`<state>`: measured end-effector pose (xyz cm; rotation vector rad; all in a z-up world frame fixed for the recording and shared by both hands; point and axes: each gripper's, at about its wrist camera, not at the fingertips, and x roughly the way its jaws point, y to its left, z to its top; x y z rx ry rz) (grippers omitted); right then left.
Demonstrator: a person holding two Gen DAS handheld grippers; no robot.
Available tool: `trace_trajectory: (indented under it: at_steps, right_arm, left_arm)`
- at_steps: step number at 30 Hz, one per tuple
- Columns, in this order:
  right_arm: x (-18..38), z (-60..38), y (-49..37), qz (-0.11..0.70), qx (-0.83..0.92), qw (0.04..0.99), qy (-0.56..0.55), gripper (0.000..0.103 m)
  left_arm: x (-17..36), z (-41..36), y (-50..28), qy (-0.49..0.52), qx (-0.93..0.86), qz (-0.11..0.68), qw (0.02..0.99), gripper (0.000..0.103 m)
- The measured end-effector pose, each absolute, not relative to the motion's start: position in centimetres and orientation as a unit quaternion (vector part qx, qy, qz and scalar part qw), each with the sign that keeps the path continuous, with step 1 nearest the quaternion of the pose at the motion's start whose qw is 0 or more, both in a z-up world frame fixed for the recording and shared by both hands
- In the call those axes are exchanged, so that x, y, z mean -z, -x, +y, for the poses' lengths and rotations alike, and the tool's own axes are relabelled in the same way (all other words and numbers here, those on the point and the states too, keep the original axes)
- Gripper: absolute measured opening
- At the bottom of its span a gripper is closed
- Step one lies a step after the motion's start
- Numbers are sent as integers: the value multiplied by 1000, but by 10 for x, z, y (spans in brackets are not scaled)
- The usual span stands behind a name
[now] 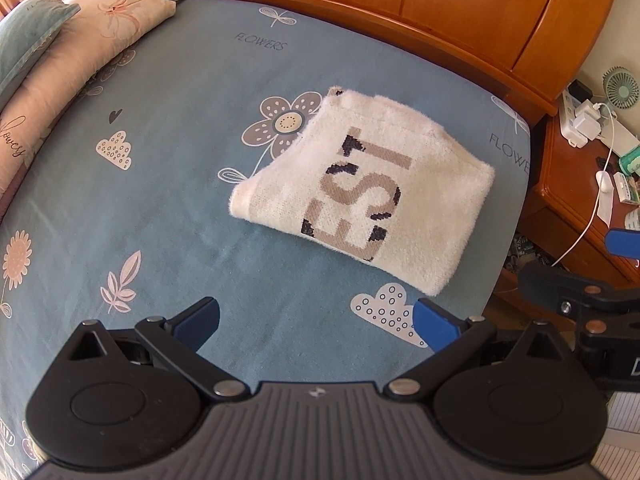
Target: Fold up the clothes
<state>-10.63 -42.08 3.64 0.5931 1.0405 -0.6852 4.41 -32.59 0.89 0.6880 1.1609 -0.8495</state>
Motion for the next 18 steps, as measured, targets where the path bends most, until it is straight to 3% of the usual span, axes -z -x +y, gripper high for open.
trace_trajectory:
  at_steps: [18]
  right_arm:
    - [-33, -417, 108, 480, 321, 770, -271, 102]
  left_arm:
    - [-8, -319, -41, -307, 385, 508, 707, 102]
